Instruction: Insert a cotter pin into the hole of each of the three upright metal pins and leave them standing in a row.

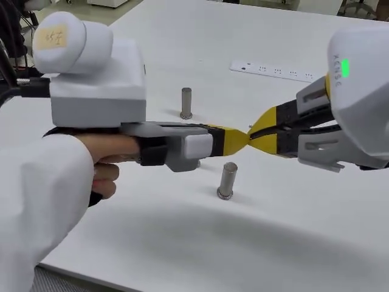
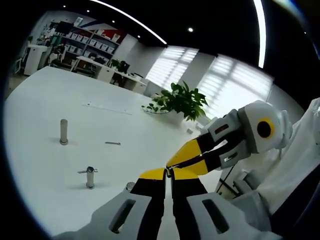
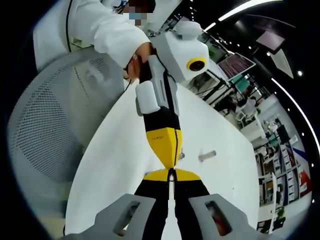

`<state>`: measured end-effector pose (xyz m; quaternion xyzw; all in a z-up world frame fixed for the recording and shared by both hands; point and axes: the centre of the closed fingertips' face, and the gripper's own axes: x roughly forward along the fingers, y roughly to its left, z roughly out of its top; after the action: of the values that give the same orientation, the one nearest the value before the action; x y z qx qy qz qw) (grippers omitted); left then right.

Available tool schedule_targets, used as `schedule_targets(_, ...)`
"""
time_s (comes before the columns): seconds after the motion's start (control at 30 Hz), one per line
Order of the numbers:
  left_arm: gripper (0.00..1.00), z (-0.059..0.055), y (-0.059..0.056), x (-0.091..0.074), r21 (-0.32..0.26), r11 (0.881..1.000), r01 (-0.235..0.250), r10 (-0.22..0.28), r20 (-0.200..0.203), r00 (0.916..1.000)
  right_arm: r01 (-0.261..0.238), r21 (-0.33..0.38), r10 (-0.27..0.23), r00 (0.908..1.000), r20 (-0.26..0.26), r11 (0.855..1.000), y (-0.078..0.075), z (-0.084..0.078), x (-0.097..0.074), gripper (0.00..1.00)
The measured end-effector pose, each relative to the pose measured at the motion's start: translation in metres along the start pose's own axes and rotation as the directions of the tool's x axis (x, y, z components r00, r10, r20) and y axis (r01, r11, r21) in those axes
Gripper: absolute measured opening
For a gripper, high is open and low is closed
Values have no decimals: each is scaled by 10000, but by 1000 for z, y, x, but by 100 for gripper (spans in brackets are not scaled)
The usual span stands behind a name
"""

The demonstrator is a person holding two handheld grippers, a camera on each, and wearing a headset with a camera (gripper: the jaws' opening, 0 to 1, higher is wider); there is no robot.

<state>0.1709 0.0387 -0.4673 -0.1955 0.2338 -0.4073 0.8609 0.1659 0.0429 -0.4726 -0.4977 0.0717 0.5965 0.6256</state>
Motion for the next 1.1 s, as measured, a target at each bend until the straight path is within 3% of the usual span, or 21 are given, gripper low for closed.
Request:
schedule_targets(0.1,0,-1,0,-1,156,9998,-142,144,-154,9998,7,-79,-7,10000,35,10000,1,2,1,0)
schedule_targets(0.17,0,2,2,-2,807,9965,-226,231,-45,9997,132,-125,-132,9999,36,9998,0,2,1,0)
schedule_targets(0.23,0,-2,0,-3,810,9966,-167,189,-259,9995,-46,126,45,10000,68,9999,3,3,1,0)
schedule_targets(0.47,0,-3,-3,-3,1183,9928,-199,224,-203,9995,24,65,-25,9999,121,10000,5,3,0,0)
schedule_targets(0.6,0,-1,-2,-5,1577,9874,-157,185,-160,9997,241,406,-255,9991,345,9989,1,5,-2,0)
schedule_targets(0.67,0,-2,-1,-6,1857,9824,-212,272,-298,9992,477,559,-501,9978,424,9973,-3,4,-3,6)
schedule_targets(0.73,0,-3,-2,-7,1959,9805,-142,212,-339,9992,428,694,-457,9981,408,9967,-3,3,-4,12)
schedule_targets(0.8,0,-3,-2,-8,2112,9773,-141,209,-299,9993,199,1055,-253,9984,504,9942,-1,2,-5,11)
schedule_targets(0.87,0,-2,-3,-10,2518,9677,-101,166,-236,9996,0,1458,-83,9984,562,9893,1,0,-4,12)
schedule_targets(1.0,0,1,-9,-13,3512,9362,157,-116,-137,9998,-532,2519,272,9940,1056,9663,2,-1,-4,12)
schedule_targets(1.03,0,2,-10,-14,3618,9321,174,-146,-104,9998,-626,2621,347,9934,1094,9630,2,-2,-3,12)
schedule_targets(1.1,0,4,-11,-16,4069,9131,259,-247,-83,9997,-714,2777,389,9919,1208,9580,0,-4,-4,11)
